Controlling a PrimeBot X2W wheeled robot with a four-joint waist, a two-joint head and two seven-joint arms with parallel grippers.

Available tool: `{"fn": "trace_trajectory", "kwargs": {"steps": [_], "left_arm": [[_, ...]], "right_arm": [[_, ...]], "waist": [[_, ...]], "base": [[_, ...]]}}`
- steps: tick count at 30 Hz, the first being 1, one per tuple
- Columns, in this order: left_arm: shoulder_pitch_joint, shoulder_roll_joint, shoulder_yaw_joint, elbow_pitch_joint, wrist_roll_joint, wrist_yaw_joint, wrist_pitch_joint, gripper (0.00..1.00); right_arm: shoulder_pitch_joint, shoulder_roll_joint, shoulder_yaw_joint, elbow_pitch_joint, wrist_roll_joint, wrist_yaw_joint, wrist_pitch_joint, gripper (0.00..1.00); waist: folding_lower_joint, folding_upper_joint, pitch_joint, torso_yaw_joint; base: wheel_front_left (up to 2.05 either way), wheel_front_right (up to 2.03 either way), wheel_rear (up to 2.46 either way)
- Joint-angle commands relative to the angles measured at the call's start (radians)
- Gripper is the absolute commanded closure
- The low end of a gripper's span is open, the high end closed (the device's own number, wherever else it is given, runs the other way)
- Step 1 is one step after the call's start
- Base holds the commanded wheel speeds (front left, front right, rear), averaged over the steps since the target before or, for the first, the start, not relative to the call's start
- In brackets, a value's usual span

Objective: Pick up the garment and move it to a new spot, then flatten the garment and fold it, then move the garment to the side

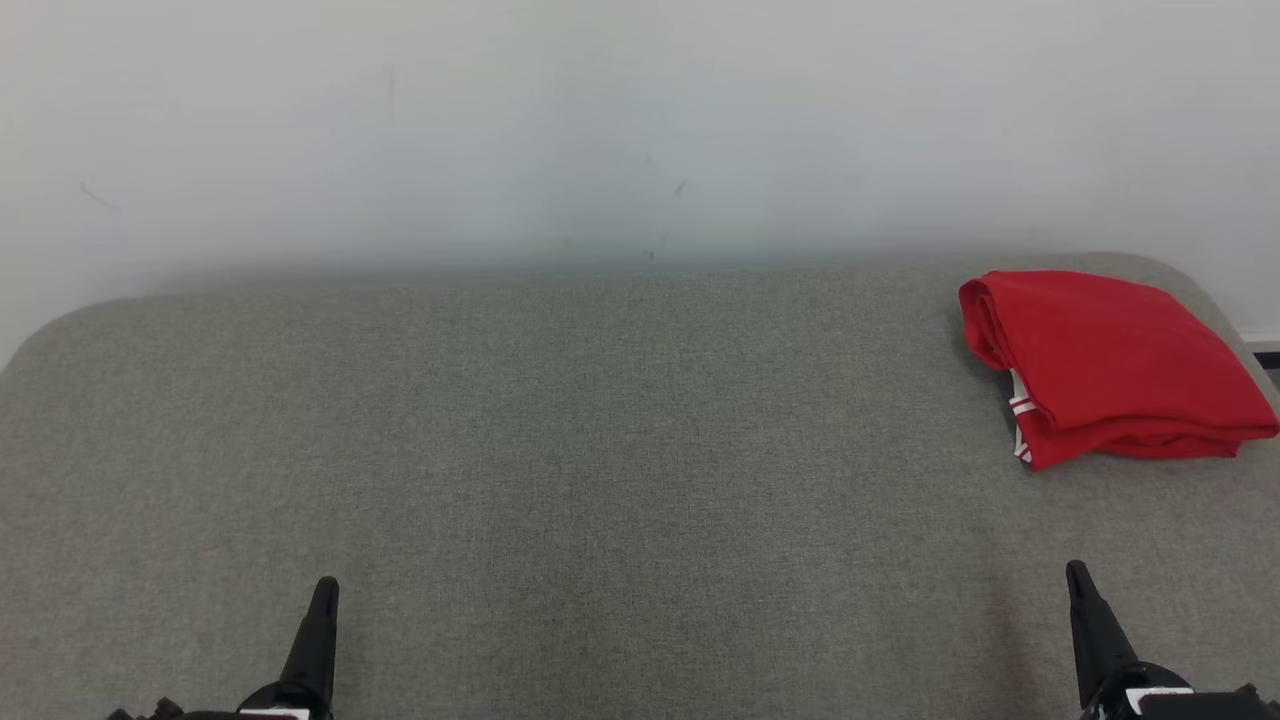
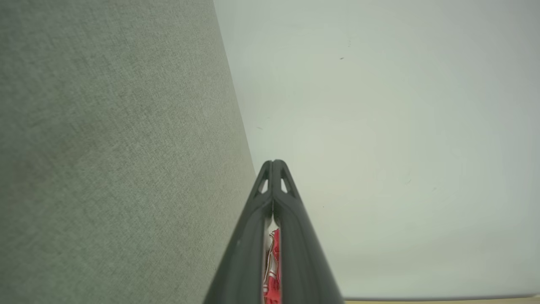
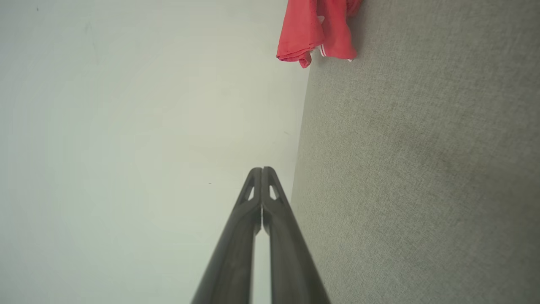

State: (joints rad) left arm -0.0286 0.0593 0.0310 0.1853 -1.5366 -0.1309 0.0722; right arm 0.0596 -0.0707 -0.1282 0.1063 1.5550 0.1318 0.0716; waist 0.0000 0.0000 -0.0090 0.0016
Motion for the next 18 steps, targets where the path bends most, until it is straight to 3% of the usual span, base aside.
{"fn": "trace_trajectory", "kwargs": {"steps": [1,18], "left_arm": [[-0.019,-0.002,0.002,0.0,-0.021,0.0,0.008,1.0],[-0.032,-0.004,0.004,0.004,-0.095,0.0,0.026,1.0]], "right_arm": [[-0.013,-0.001,-0.005,-0.007,0.022,-0.002,0.009,1.0],[-0.016,0.003,-0.019,-0.013,0.096,-0.002,0.031,1.0]], "waist": [[0.0,0.0,0.002,0.0],[0.0,0.0,0.011,-0.002]], "base": [[0.0,0.0,0.0],[0.0,0.0,0.0]]}}
